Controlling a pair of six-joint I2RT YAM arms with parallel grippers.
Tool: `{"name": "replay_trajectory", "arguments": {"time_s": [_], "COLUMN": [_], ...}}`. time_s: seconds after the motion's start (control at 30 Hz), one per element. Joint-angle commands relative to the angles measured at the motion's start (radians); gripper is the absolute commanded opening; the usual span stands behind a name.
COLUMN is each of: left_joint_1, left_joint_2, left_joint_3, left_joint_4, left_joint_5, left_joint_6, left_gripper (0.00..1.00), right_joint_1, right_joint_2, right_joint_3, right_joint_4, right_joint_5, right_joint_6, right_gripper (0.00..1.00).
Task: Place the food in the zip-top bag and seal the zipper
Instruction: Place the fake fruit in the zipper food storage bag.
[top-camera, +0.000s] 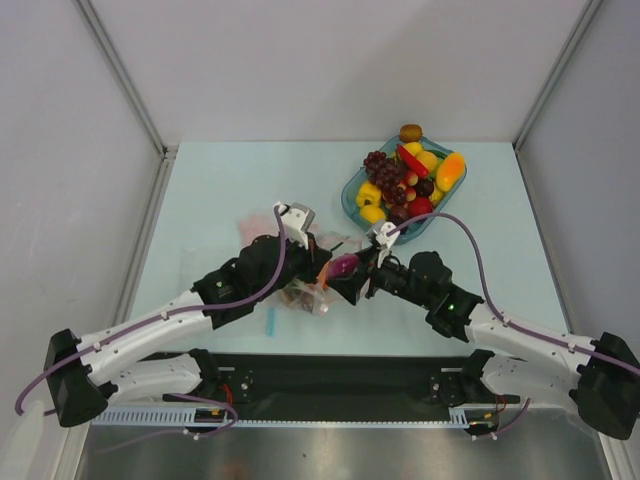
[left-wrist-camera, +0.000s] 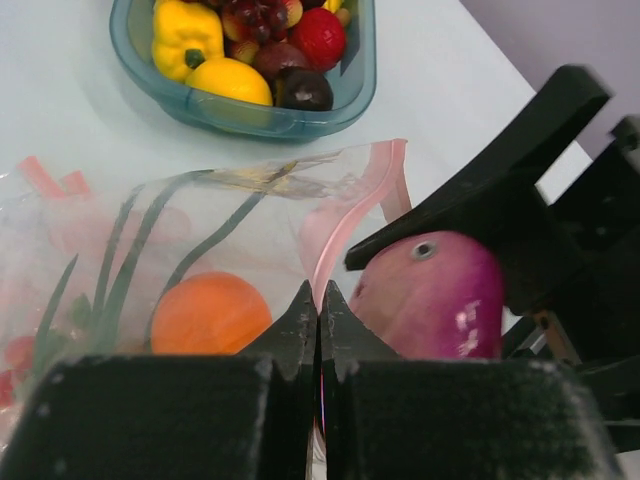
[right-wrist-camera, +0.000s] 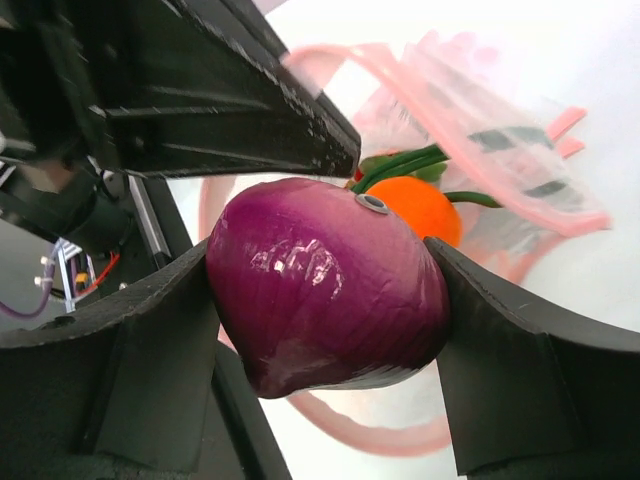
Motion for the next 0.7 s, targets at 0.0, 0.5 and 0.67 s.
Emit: {"name": "replay_trajectory", "arguments": {"time_s": [0.0,0.5,0.67], "left_joint_1": [-0.005,-0.011,-0.011], "left_joint_2": [-0.037,-0.118,-0.116], "left_joint_3": [0.065,0.049,0.049], "left_joint_4": [0.026,0.06,0.052], "left_joint_5": [0.064,0.142,0.124], "left_joint_6": [0.018,0.038,0.035], "left_gripper": [0.0,0.0,0.0], "right_joint_1": [0.022,0.111,0.119], "right_joint_2": [0.032,0.306,0.314], "right_joint_3": [0.04,0.13,0.14], "right_joint_4": [0.043,0.06,0.058], "right_joint_5": [0.036,0.052,0.064], "right_joint_6": [-0.03,-0.048,-0.042], "right_gripper": [0.64,0.68,1.0]}}
